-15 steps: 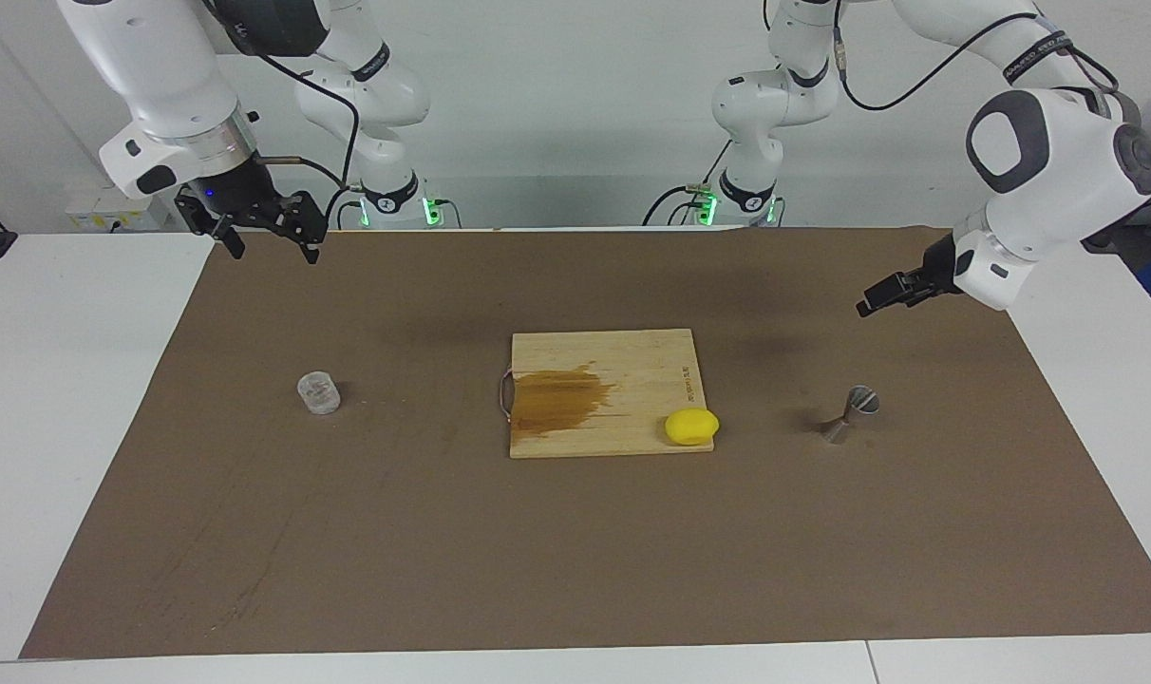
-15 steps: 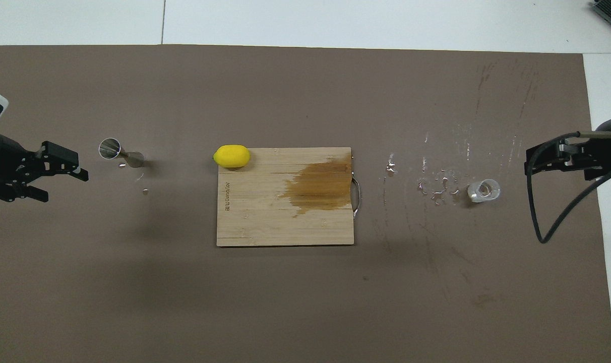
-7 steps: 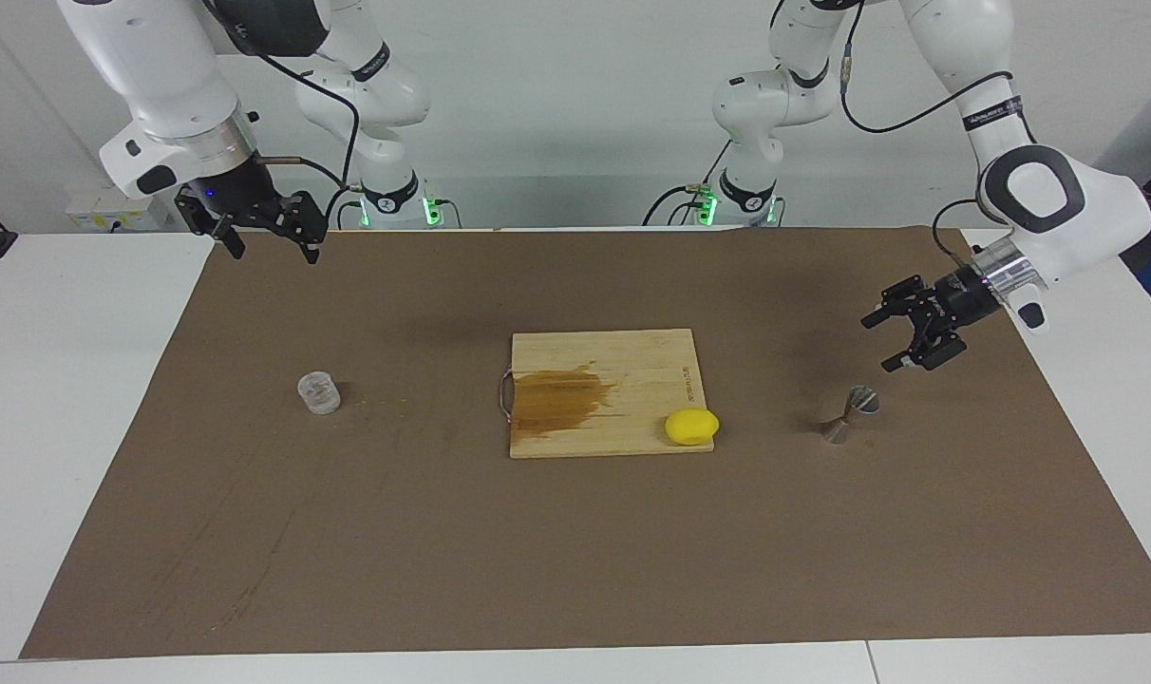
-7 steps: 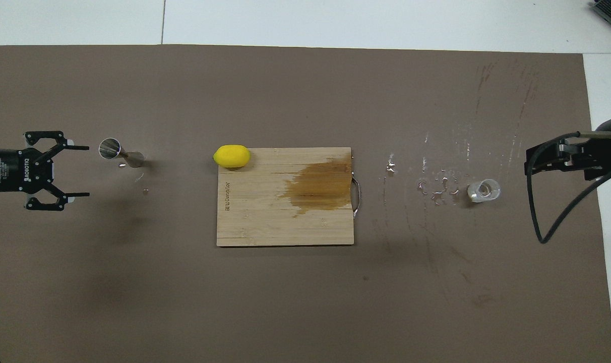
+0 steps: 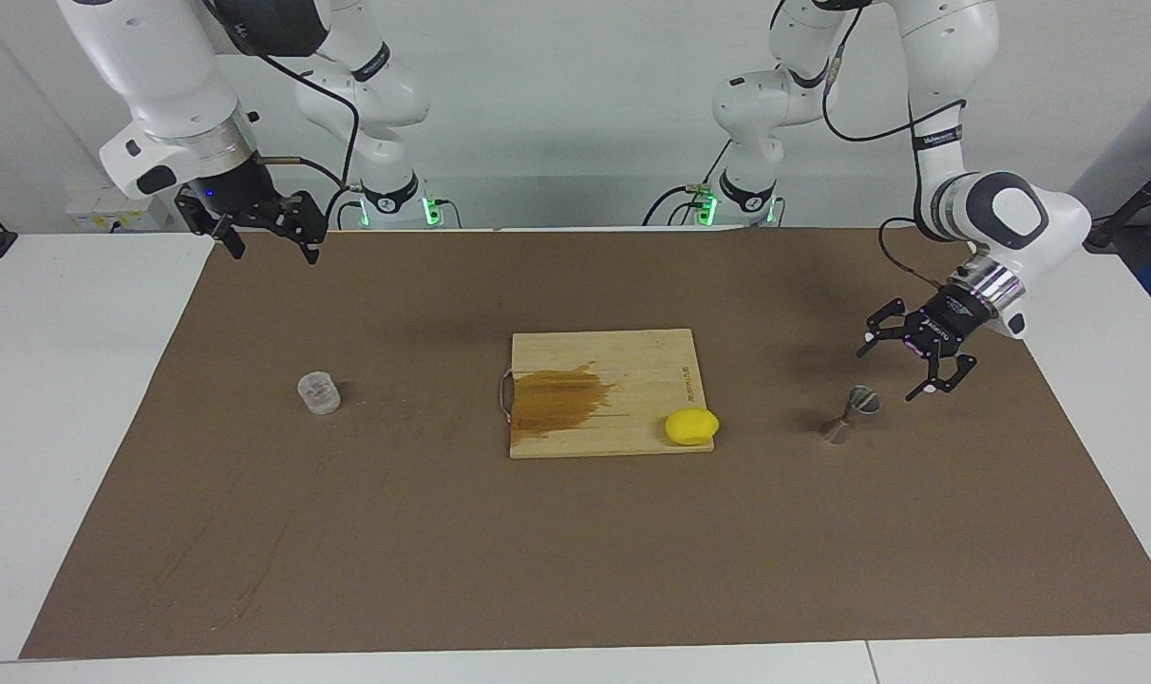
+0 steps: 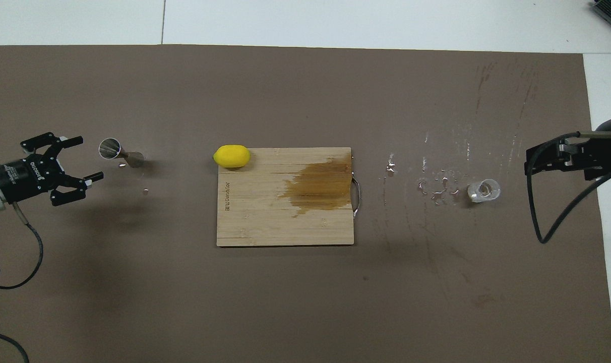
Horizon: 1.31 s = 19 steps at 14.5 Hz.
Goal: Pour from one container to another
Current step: 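Open the left gripper and reach toward the small metal cup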
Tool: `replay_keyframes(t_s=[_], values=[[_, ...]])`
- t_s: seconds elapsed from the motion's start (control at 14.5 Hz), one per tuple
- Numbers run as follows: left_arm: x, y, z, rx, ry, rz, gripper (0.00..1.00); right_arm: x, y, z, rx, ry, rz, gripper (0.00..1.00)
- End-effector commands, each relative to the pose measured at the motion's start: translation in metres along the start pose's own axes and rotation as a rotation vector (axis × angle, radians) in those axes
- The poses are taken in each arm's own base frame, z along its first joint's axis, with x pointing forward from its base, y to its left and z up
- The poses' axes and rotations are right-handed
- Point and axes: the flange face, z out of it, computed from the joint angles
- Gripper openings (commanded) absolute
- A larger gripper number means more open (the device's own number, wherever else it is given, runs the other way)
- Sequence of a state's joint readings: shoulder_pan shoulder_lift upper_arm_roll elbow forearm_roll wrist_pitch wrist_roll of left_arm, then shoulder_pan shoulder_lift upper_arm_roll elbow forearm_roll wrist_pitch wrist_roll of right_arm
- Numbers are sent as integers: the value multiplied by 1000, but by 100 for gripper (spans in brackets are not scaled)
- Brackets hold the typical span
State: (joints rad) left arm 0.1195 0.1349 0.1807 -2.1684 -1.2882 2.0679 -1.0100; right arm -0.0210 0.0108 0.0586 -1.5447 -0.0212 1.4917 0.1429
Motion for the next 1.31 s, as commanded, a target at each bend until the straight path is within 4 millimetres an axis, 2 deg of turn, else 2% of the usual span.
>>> replay_keyframes(t_s=[0.0, 0.14, 0.55, 0.76, 1.03, 1.17, 1.24], values=[[8, -7, 12, -44, -32, -80, 100, -3, 4, 1, 19, -8, -16, 100], [5, -7, 18, -68, -39, -88, 100, -3, 4, 0, 19, -6, -16, 100], [14, -7, 32, -87, -40, -87, 99, -3, 4, 0, 19, -6, -16, 100], [11, -11, 43, -100, -44, -78, 93, -3, 4, 0, 19, -6, -16, 100], [13, -12, 42, -101, -43, -80, 87, -3, 4, 0, 19, -6, -16, 100], [14, -13, 41, -100, -43, -84, 79, -3, 4, 0, 19, -6, -16, 100], [15, -12, 40, -102, -43, -85, 72, -3, 4, 0, 19, -6, -16, 100]])
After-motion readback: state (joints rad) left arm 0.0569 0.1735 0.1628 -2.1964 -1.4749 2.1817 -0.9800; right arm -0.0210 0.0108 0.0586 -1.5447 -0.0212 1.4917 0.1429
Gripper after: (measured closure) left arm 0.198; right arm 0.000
